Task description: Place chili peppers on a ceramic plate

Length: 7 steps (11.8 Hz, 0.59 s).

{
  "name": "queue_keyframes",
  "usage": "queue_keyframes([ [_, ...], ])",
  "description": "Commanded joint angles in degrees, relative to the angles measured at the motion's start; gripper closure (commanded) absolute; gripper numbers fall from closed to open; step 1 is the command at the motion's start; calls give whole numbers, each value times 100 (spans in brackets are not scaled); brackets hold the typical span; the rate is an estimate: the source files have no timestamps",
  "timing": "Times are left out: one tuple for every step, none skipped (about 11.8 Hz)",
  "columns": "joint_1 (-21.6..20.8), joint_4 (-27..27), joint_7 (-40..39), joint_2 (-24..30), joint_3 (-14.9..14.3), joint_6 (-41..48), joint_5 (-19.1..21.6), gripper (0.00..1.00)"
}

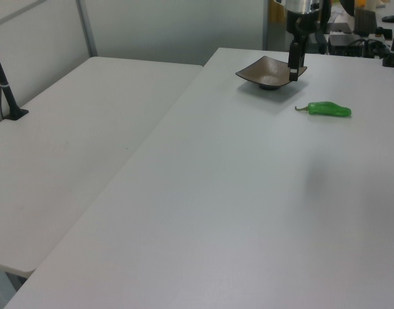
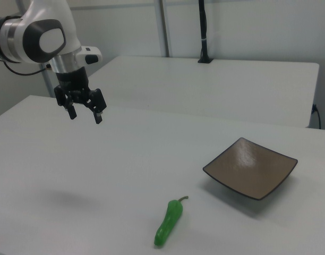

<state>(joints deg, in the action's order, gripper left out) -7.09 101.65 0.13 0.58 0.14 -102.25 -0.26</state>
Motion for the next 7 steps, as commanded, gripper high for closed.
queue_keyframes([
  [-90, 215, 75, 179, -75, -128, 0, 0],
  [-90, 215, 75, 179, -75, -128, 0, 0],
  [-90, 215, 75, 179, -75, -128, 0, 0],
  [-47, 215, 75, 179, -75, -154, -9, 0],
  [-20, 215, 67, 179, -75, -172, -9, 0],
  [-20, 232, 58, 179, -75, -190, -9, 0],
  [15, 328, 40, 188, -75, -259, -61, 0],
])
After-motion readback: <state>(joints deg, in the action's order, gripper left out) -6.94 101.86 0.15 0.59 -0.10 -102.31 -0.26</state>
